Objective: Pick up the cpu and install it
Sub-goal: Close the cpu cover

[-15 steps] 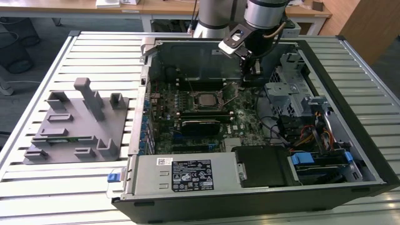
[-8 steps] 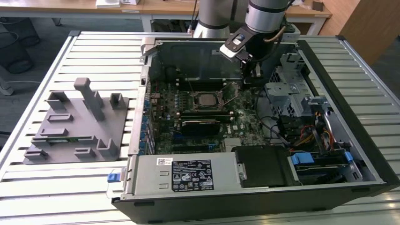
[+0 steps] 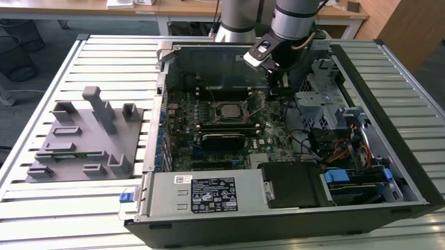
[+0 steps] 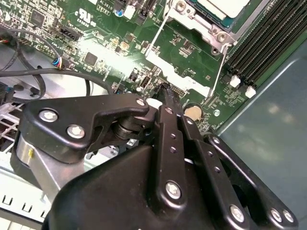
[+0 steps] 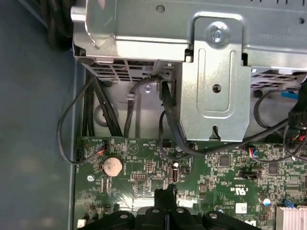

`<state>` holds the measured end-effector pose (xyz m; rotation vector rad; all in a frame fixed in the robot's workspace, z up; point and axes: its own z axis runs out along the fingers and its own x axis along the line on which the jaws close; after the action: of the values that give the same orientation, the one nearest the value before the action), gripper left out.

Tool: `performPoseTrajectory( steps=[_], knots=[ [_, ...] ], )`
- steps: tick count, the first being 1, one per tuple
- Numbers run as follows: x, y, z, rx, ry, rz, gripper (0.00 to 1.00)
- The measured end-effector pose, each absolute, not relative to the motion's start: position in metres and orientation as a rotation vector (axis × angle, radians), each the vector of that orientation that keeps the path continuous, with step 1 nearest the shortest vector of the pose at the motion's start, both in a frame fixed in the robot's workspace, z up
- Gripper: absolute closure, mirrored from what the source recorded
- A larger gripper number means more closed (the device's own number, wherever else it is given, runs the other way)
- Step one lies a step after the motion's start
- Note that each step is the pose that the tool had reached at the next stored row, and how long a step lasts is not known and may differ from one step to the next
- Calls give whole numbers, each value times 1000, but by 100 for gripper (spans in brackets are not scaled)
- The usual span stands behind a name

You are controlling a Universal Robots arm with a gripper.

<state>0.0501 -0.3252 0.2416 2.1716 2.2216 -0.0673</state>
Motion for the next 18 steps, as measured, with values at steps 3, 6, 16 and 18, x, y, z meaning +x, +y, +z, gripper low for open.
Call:
performPoseTrajectory(
  steps=[3, 6, 16, 18],
  knots=[
    [46, -325, 242, 2172, 2222, -67, 89],
    [43, -325, 242, 2172, 2222, -66, 89],
    [33, -325, 241, 2172, 2222, -66, 89],
    [31, -325, 240, 2172, 2222, -66, 89]
  ],
)
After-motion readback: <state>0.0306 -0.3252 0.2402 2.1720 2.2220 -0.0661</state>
